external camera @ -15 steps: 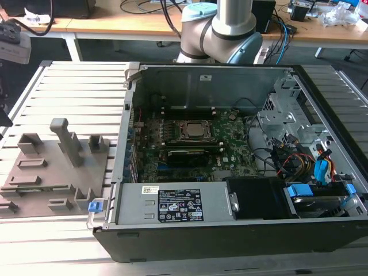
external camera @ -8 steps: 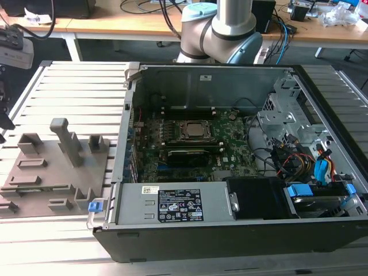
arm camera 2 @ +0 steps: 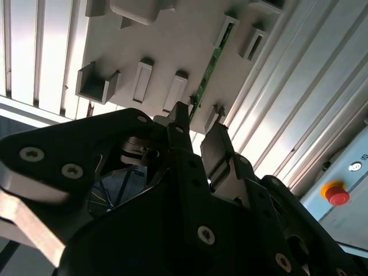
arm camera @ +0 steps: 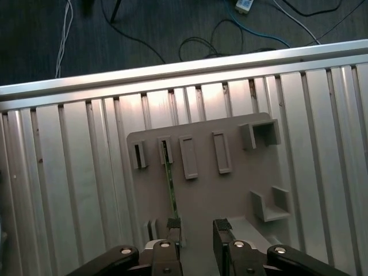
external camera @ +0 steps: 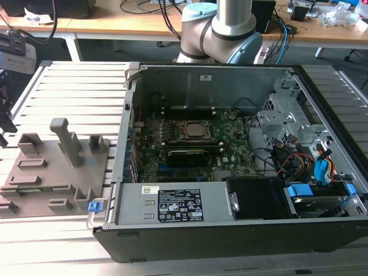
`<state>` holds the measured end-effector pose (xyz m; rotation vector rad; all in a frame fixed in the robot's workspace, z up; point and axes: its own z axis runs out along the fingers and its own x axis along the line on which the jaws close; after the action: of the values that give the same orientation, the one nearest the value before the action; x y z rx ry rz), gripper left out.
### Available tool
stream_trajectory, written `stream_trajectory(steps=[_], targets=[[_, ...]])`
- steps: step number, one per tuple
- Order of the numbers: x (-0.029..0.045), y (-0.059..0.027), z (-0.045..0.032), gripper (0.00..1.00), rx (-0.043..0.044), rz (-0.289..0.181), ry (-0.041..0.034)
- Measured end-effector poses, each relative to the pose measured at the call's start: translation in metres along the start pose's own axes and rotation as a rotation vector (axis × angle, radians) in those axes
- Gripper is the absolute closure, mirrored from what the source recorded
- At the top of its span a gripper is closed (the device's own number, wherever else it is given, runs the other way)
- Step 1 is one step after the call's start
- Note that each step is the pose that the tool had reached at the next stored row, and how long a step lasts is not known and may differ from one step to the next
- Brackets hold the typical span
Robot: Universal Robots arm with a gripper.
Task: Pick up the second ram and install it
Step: 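Pick up the second ram and move it above second insertion slot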
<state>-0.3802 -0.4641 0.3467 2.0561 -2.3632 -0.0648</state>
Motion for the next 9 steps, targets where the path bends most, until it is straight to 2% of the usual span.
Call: stream_trajectory(steps=[4, 9], targets=[[0.0001, -0.0003, 0.0071, 0.64, 0.0, 0.0, 0.0], [0.0002, -0.0004, 0.0114, 0.64, 0.0, 0.0, 0.0001]])
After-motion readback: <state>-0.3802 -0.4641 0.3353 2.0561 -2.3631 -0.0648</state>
